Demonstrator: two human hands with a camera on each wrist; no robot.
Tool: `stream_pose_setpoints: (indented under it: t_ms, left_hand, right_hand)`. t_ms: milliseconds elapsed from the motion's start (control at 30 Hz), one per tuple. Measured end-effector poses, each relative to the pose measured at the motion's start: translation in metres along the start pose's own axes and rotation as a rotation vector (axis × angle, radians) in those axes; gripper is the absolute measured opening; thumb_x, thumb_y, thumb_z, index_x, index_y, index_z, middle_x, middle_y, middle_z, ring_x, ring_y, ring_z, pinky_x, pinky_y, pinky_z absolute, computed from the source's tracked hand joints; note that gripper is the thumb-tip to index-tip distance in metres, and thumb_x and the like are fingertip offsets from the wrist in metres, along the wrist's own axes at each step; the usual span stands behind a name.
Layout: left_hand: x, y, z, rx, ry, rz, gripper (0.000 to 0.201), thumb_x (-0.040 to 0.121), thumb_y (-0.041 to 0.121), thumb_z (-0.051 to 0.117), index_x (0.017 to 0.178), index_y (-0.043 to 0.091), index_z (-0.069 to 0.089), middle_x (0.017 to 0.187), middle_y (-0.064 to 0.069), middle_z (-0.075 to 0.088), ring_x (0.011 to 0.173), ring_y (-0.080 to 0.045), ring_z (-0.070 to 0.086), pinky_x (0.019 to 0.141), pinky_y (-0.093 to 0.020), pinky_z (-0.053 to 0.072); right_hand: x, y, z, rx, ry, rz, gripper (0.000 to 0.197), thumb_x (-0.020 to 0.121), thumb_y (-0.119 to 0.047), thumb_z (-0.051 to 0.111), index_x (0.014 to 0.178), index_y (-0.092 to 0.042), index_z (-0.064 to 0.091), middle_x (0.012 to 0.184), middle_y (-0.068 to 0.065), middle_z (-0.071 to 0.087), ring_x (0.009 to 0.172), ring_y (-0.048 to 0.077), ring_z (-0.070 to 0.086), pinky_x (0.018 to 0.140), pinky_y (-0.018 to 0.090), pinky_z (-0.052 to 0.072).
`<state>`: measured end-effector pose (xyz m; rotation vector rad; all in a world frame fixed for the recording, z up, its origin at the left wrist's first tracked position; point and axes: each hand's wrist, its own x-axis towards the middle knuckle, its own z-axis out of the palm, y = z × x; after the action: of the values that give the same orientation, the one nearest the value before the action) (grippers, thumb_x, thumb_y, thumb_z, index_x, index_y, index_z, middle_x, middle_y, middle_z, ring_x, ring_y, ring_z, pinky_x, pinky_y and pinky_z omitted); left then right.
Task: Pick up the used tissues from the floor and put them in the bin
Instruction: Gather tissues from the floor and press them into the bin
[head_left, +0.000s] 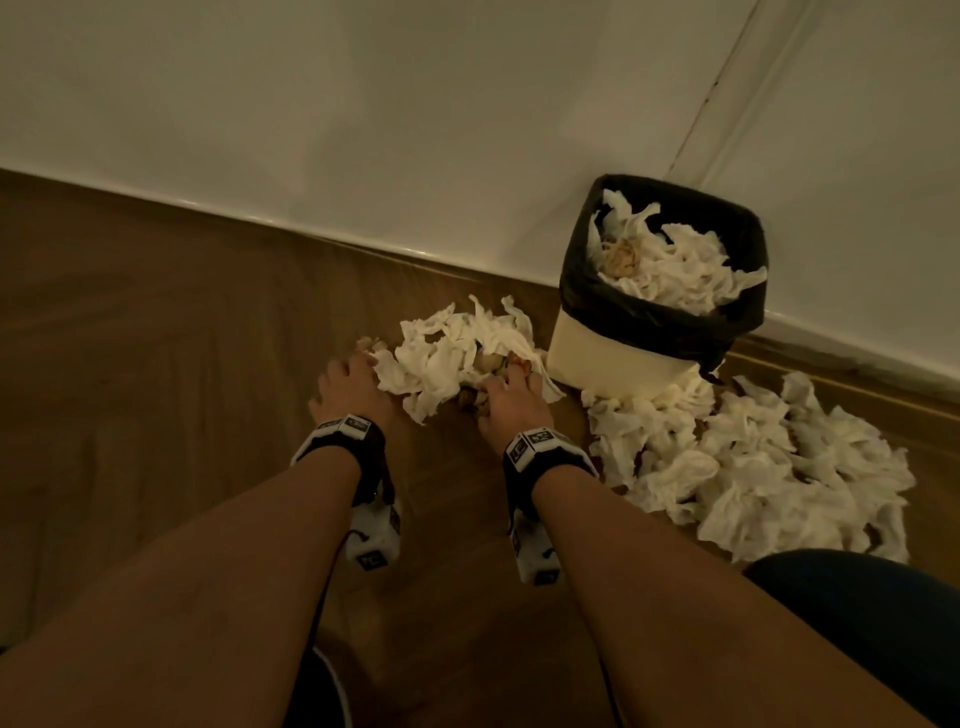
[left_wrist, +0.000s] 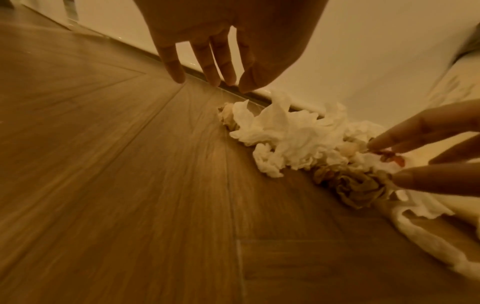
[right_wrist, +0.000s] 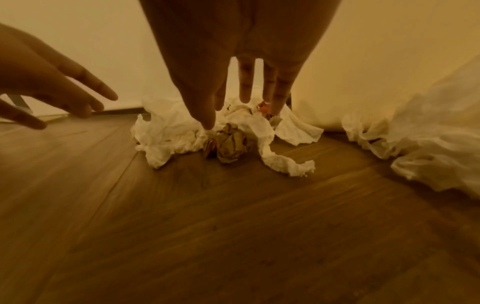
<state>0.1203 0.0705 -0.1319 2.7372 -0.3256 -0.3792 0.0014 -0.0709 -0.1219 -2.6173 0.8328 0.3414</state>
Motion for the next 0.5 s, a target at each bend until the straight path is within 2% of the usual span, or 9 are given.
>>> stream_pose_setpoints:
  t_ms: [100,200,367,500]
  left_hand:
    - [0.000,-0.011,0.003,0.005,0.047,-0.009,0.049,0.087,0.033,0.048,0.130,0.012,0.038,0.135,-0.015,0.035,0.123,-0.036,0.036,0.101,-0.050,0.032]
    - [0.007,-0.016,0.004,0.031,0.071,0.026,0.046,0.089,0.028,0.048,0.131,0.011,0.038,0.134,-0.016,0.036,0.121,-0.036,0.039,0.099,-0.048,0.034]
    - [0.022,-0.010,0.004,0.038,0.038,0.107,0.050,0.090,0.029,0.049,0.136,0.015,0.036,0.140,-0.015,0.032,0.124,-0.036,0.037,0.101,-0.048,0.035]
    - [0.040,-0.010,0.009,0.017,-0.026,0.141,0.053,0.091,0.035,0.047,0.140,0.025,0.033,0.146,-0.010,0.025,0.130,-0.037,0.031,0.104,-0.051,0.033]
  right_hand:
    - [0.005,0.002,0.003,0.020,-0.099,0.038,0.054,0.089,-0.032,0.059,0.138,-0.022,0.037,0.149,0.006,0.021,0.137,0.037,0.017,0.107,0.047,0.036]
    - [0.010,0.000,0.009,0.032,-0.112,0.052,0.050,0.089,-0.034,0.061,0.133,-0.023,0.041,0.145,0.006,0.027,0.134,0.038,0.022,0.104,0.049,0.038]
    - [0.018,-0.011,0.020,0.013,-0.147,0.041,0.038,0.092,-0.017,0.056,0.128,-0.019,0.046,0.142,0.006,0.029,0.133,0.036,0.024,0.097,0.053,0.040]
    - [0.021,-0.014,0.029,-0.021,-0.240,0.020,0.049,0.092,-0.008,0.050,0.138,-0.018,0.037,0.144,0.009,0.027,0.133,0.036,0.023,0.103,0.055,0.031]
